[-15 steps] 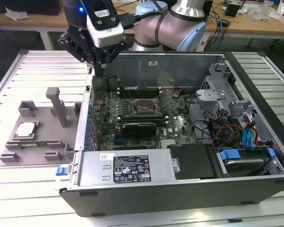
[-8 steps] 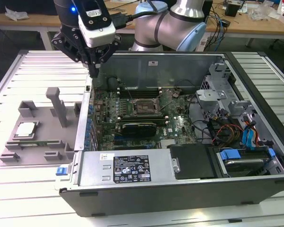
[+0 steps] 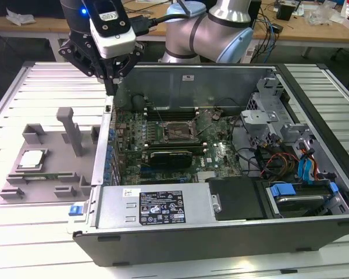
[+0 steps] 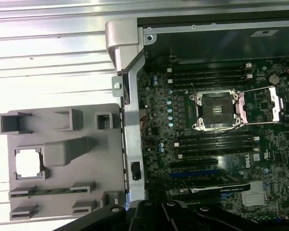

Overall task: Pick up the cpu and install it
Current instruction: 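Reach for the cpu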

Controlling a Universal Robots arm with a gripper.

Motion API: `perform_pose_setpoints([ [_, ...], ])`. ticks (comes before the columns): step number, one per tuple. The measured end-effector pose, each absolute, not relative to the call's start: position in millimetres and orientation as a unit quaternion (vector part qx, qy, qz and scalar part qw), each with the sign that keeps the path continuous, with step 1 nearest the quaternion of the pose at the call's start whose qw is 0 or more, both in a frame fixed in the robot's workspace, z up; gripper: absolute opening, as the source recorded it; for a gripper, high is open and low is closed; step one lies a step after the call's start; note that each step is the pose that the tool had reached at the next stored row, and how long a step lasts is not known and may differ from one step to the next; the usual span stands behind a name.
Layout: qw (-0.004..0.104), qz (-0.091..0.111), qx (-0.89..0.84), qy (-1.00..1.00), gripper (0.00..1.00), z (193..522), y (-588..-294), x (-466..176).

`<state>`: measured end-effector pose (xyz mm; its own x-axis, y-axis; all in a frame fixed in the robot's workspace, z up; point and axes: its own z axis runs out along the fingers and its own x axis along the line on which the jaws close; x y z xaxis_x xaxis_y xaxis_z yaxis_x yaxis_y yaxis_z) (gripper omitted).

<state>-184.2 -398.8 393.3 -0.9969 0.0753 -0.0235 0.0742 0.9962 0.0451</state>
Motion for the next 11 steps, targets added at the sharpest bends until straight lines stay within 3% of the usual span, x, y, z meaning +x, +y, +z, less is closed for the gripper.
perform_pose_setpoints([
  [11, 0.013, 0.023, 0.037, 0.999, 0.11, 393, -399, -199],
])
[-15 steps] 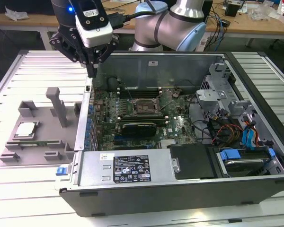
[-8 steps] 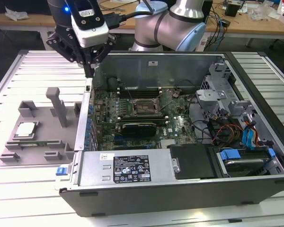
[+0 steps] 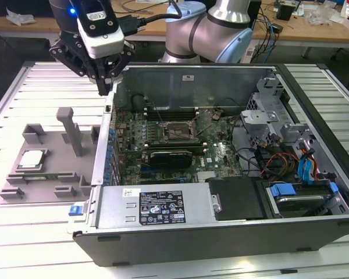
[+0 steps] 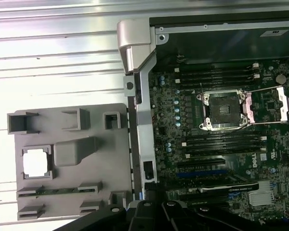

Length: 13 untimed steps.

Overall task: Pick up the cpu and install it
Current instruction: 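Reach for the cpu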

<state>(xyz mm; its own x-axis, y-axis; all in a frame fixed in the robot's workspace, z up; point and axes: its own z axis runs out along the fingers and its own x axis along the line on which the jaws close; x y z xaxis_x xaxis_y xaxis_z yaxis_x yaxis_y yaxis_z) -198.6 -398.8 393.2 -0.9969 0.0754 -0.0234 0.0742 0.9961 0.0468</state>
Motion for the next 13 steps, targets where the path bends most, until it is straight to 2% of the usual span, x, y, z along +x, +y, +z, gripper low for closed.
perform_pose_setpoints([
  [13, 0.013, 0.025, 0.037, 0.999, 0.11, 393, -399, -222],
])
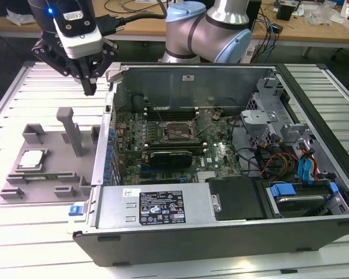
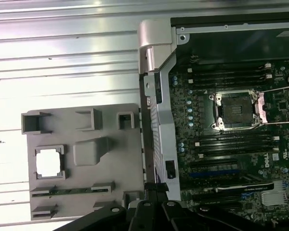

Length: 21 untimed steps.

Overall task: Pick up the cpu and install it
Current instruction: 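Reach for the cpu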

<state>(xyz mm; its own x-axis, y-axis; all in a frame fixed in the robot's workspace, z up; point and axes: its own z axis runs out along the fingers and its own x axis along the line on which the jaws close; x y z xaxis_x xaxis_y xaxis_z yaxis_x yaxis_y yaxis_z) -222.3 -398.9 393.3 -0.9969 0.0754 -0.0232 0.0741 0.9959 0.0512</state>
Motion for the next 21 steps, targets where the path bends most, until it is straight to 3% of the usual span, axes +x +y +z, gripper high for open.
perform_pose_setpoints([
  [21, 0.013, 0.026, 0.037, 0.999, 0.11, 372, -399, -313],
])
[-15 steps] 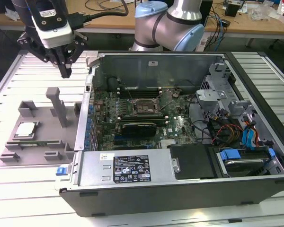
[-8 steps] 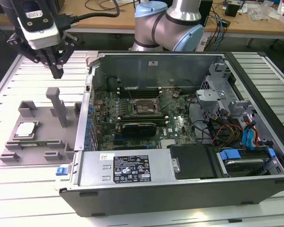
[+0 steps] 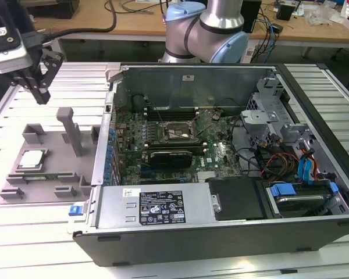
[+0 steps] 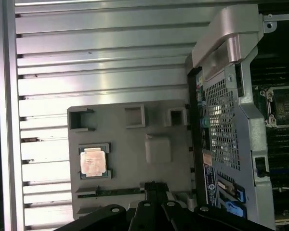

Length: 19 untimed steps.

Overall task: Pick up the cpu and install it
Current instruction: 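Reach for the cpu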

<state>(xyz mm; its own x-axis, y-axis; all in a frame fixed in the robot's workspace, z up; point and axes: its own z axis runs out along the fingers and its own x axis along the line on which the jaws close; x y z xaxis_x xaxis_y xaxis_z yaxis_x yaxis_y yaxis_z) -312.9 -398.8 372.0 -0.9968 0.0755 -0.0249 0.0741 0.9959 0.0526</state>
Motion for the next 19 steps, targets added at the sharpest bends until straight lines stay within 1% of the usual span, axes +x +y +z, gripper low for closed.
perform_pose_setpoints([
  [6, 0.013, 0.026, 0.037, 0.999, 0.11, 361, -399, -333],
  [16, 0.013, 0.026, 0.037, 0.999, 0.11, 328, -396, -355],
  [19, 0.013, 0.026, 0.037, 0.999, 0.11, 323, -396, -362],
])
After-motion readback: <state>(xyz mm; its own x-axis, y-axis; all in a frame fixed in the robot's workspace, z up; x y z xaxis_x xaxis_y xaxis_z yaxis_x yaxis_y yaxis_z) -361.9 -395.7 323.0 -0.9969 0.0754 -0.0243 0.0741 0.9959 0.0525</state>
